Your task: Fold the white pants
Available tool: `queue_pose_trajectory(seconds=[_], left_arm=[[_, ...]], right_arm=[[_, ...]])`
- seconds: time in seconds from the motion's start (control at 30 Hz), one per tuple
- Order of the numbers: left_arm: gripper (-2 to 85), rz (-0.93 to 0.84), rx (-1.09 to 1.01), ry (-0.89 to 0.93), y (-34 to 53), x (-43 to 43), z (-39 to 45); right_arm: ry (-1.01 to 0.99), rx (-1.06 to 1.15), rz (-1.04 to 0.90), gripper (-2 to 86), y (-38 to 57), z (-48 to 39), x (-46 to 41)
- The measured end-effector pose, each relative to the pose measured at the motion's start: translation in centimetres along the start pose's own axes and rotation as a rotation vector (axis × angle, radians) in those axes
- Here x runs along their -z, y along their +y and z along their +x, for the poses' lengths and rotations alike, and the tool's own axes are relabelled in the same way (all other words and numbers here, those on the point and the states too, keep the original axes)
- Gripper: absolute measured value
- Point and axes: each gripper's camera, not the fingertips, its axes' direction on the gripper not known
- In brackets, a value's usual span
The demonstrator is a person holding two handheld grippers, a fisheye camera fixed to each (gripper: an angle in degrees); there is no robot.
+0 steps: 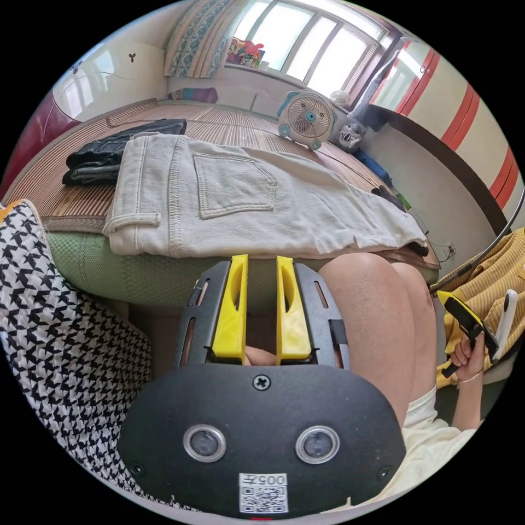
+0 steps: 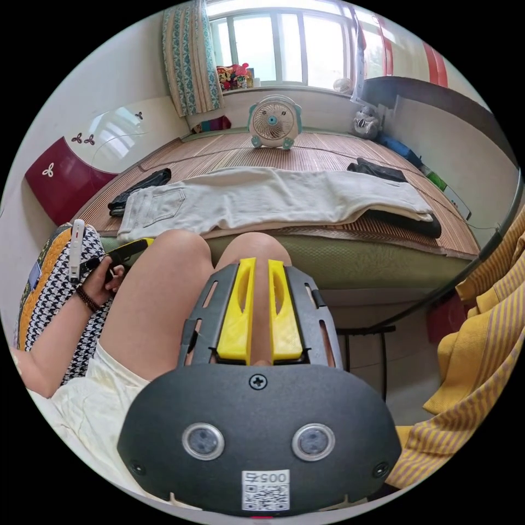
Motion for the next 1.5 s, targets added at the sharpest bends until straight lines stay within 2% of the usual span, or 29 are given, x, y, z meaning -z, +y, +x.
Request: queue_pose_trajectory(seconds=[0.3,0.73,0.97,1.13,1.33,1.5], left_arm=[[8.7,0.029,0.115,0.062,-0.5,0.1,-2.6],[6.3,0.110,0.405,0.195,-0.3,0.9,-8.9],[5.9,0.108,0.408,0.201,-0.3,0.5,-10.8],[2.7,0.049,0.370,0.112,-1.4,-0.4,-10.8],[-0.2,0.035,0.348,0.158,-1.6,-0.3,-12.0],[1.6,0.026,0.349,0.191,-1.9,-0.1,-12.6]], right_arm=[[-0.007,-0.042,0.016,3.8,1.0,0.6,1.6],[0.020,-0.059,0.000,3.7,1.6,-0.2,2.2],[0.021,-0.083,-0.014,3.8,2.0,-0.2,2.0],[0.022,-0.064,-0.021,3.7,1.8,-1.0,1.6],[0.028,-0.051,-0.036,3.1,1.5,-1.8,1.0],[0.029,-0.054,-0.046,3.0,1.3,-2.2,0.4]])
